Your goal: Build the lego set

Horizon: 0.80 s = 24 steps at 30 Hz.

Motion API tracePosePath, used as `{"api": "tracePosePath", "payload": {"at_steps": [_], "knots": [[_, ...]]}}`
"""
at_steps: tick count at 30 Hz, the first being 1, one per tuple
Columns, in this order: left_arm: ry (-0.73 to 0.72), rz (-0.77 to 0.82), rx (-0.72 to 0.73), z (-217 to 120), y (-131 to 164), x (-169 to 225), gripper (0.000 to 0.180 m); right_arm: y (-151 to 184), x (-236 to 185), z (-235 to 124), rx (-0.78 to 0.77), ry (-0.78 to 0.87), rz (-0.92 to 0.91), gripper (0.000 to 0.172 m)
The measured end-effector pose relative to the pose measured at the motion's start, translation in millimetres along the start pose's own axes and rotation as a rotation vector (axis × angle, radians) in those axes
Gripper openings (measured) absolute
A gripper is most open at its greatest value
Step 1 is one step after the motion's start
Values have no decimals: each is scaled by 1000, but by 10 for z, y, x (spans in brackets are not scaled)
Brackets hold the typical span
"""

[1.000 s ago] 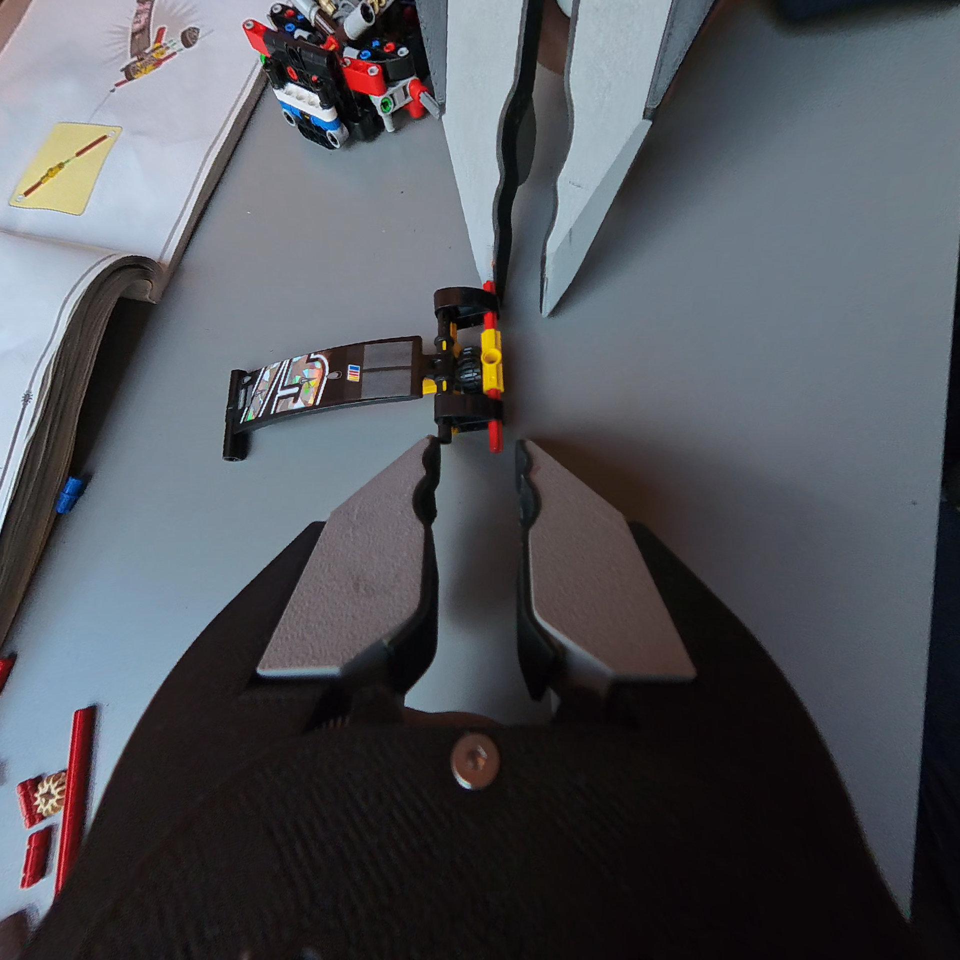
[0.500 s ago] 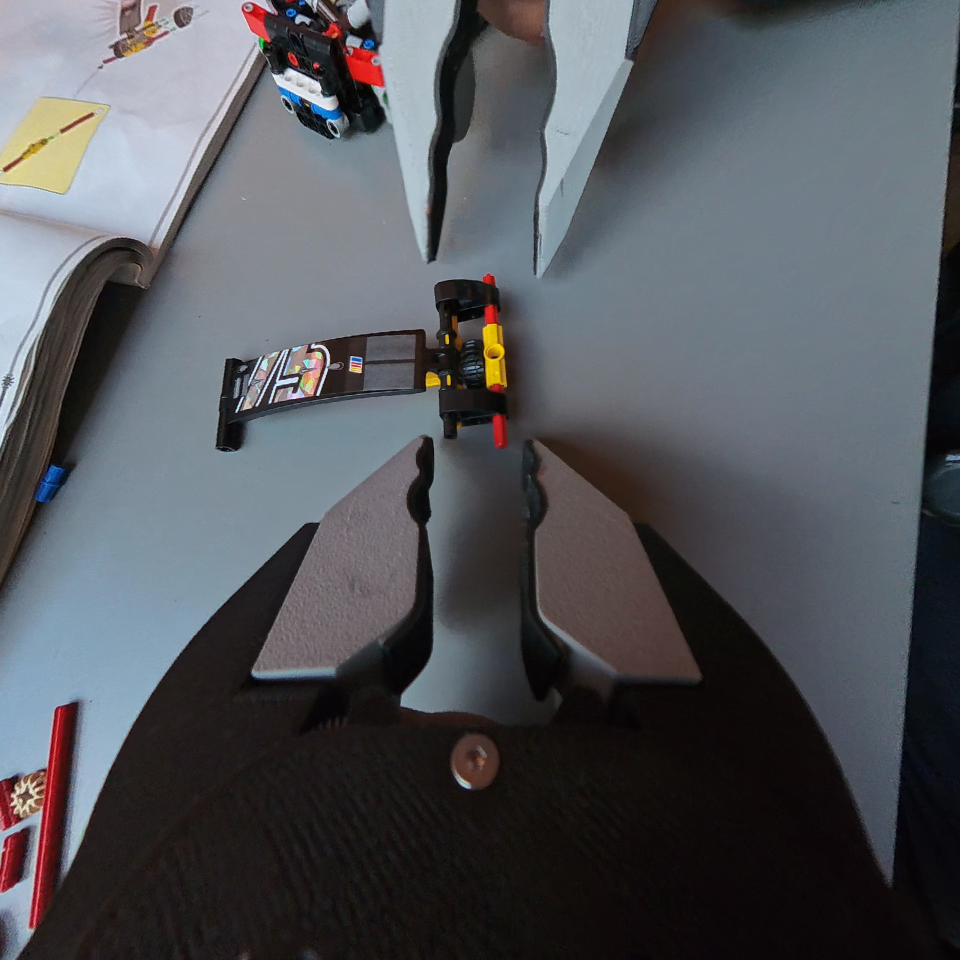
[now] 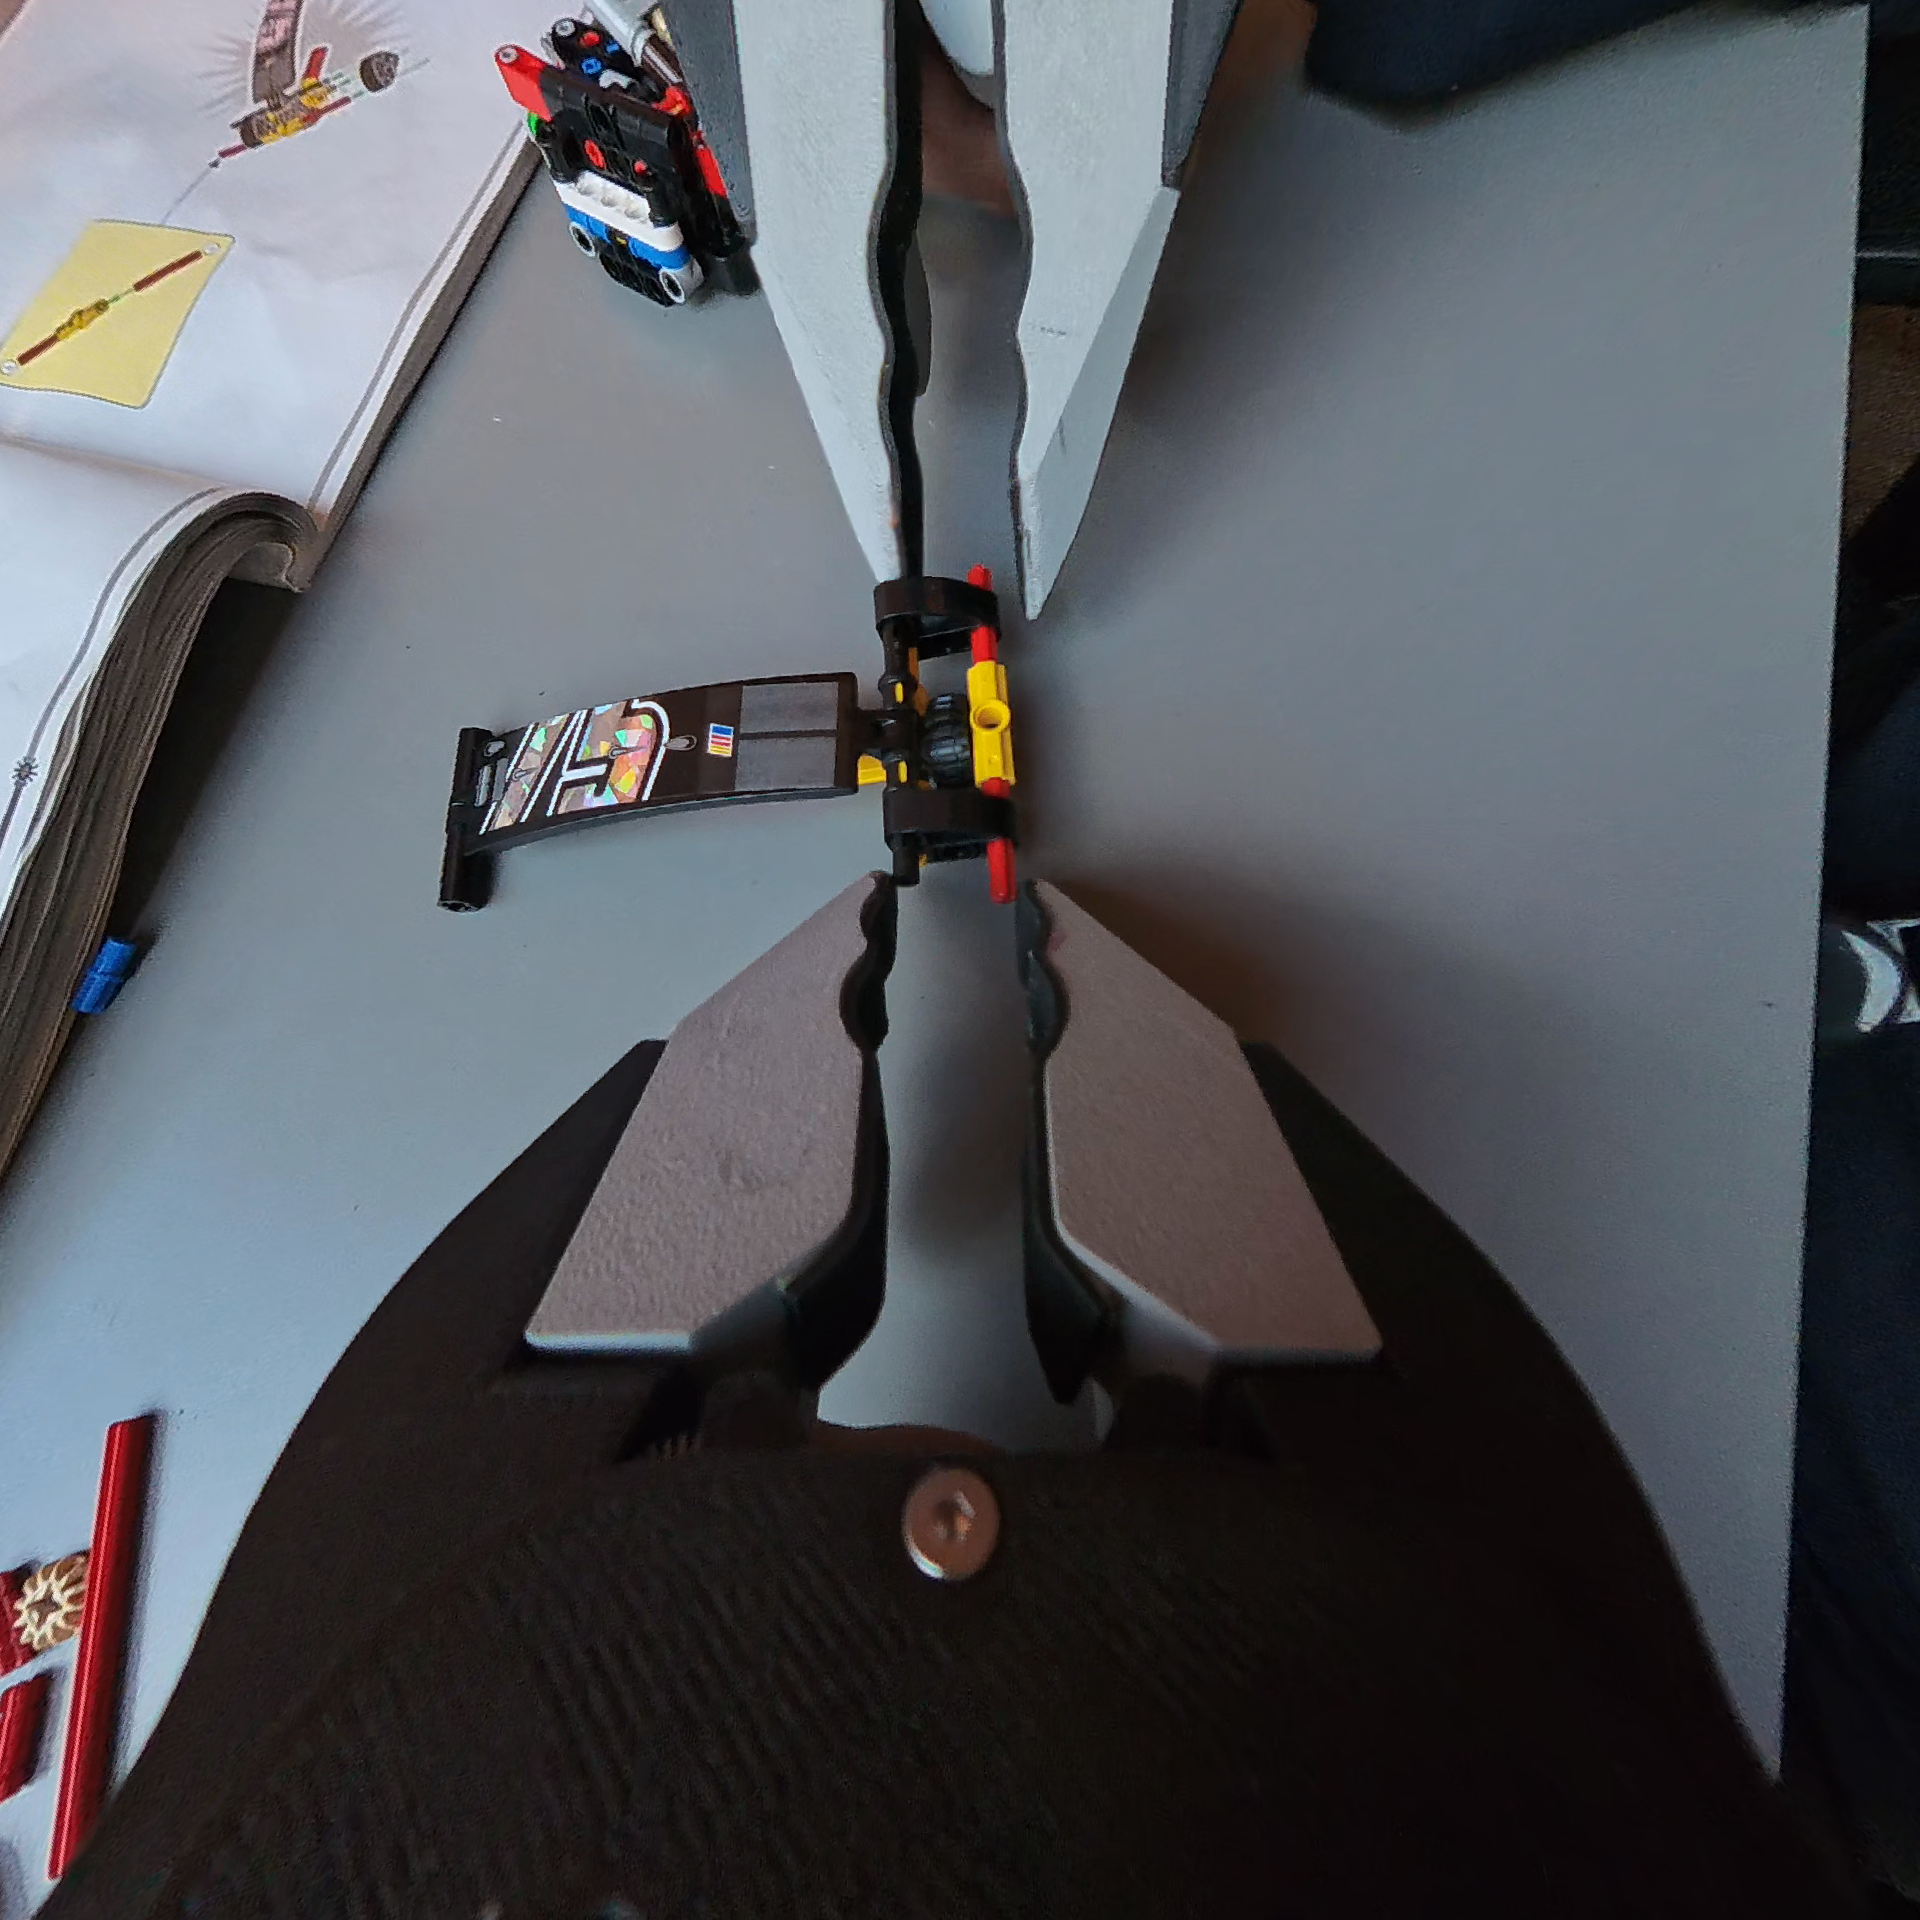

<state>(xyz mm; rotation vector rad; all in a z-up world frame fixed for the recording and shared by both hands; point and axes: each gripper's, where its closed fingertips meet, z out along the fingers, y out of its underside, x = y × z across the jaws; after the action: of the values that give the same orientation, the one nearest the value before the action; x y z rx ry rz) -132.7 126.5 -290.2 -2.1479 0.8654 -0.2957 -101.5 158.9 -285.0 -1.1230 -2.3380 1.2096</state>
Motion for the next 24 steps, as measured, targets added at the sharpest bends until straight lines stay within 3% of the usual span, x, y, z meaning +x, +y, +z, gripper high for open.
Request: {"api": "tracePosePath", "payload": {"at_steps": [9, 13, 24], "knots": [[-31, 1, -38, -11, 39, -10, 20, -29, 44, 28, 3, 17, 1, 30], [-12, -5, -24, -19, 8, 31, 20, -53, 15, 61, 0, -5, -19, 21], [52, -69, 60, -38, -80, 45, 19, 18, -16, 106, -53, -22, -28, 21]]}}
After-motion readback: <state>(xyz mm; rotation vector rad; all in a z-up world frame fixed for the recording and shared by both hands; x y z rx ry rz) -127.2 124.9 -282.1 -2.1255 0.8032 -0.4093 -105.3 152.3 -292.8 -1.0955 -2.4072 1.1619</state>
